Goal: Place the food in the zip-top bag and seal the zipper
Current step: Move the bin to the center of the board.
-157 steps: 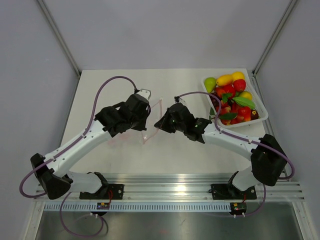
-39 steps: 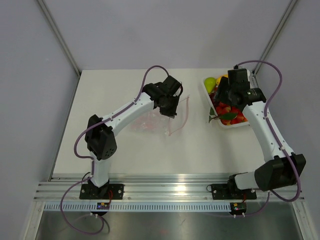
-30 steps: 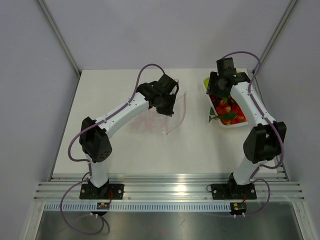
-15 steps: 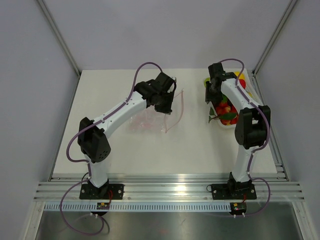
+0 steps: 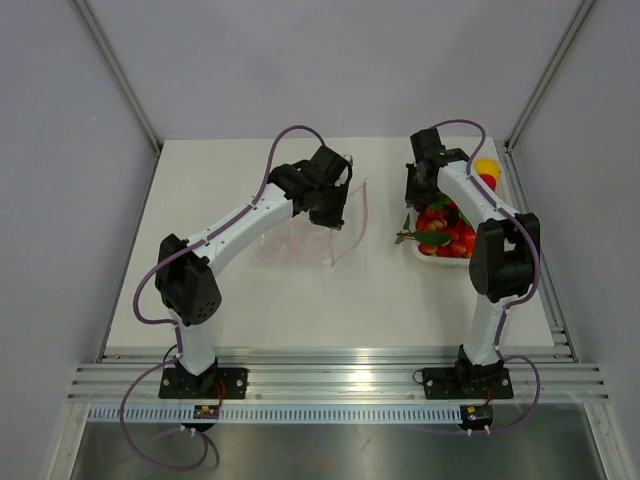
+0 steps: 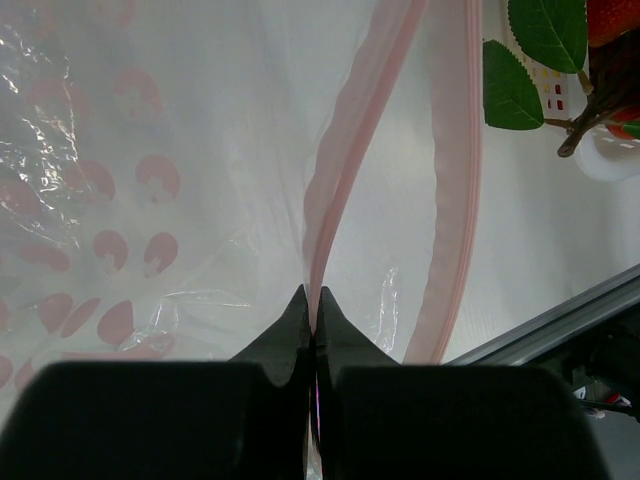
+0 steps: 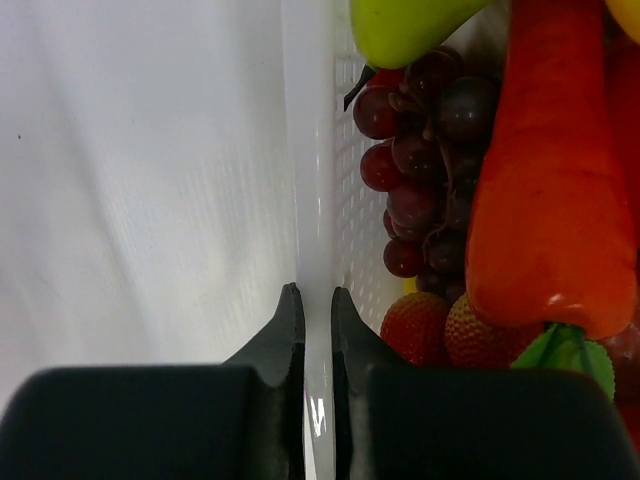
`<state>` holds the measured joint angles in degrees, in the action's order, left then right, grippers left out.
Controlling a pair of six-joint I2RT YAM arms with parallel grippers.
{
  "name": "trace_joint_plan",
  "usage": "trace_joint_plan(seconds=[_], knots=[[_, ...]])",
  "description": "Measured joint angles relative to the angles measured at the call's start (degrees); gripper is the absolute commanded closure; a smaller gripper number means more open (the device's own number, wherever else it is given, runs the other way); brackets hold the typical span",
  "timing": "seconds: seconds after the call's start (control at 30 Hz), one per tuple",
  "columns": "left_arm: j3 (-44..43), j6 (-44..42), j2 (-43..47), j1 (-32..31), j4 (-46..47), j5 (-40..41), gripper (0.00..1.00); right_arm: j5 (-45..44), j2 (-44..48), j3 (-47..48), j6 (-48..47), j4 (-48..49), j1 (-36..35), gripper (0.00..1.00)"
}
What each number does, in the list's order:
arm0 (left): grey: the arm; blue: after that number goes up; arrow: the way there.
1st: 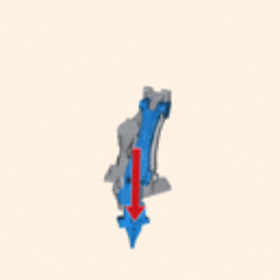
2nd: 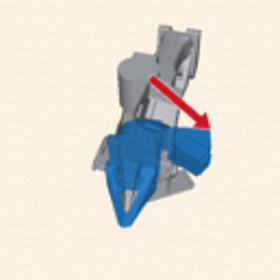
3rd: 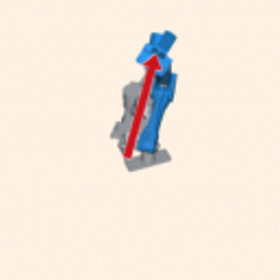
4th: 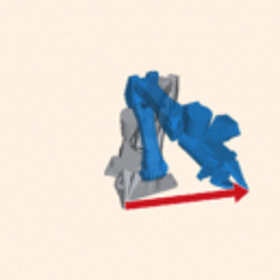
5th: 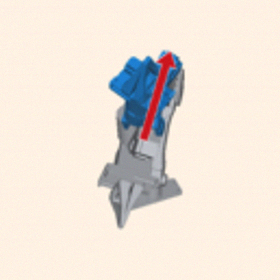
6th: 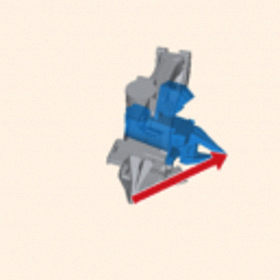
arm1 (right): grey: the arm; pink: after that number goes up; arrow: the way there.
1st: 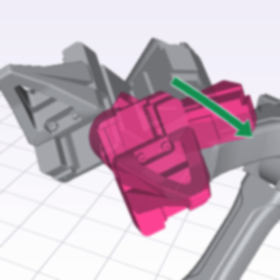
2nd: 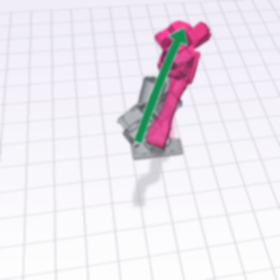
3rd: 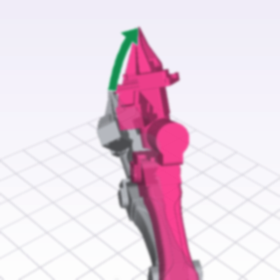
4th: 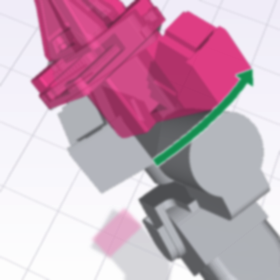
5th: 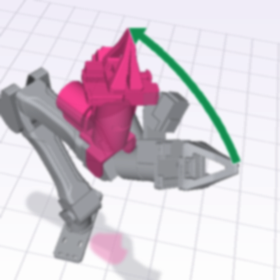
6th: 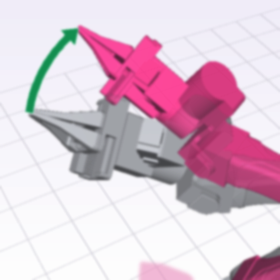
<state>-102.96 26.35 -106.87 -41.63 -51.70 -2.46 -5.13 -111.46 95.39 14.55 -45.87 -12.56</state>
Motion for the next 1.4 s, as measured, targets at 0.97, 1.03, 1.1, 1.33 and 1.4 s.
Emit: trace_joint_plan(seconds=[0.97, 1.03, 1.1, 1.33, 1.4], knots=[[2.19, 0.04, 0.66, 0.00, 0.42, 0.02, 1.00, 0.24, 14.80, -17.81, -15.93, 0.87, -5.44, 0.50], [2.19, 0.04, 0.66, 0.00, 0.42, 0.00, 1.00, 0.31, 15.19, -17.97, -15.96, 0.55, -5.44, 0.41], [2.16, 0.07, 0.66, 0.00, 0.42, 0.00, 1.00, 0.31, 16.13, -17.88, -15.69, 0.52, -5.44, 0.38], [-2.45, 1.46, -0.11, 0.00, -0.09, 0.00, 1.00, 0.07, 21.22, -12.68, -10.69, 0.59, -5.44, 0.33], [-4.55, 2.54, -0.94, 0.00, 0.00, 0.00, 1.00, -0.44, 23.19, -11.23, -8.26, 1.51, -5.27, 0.33]])
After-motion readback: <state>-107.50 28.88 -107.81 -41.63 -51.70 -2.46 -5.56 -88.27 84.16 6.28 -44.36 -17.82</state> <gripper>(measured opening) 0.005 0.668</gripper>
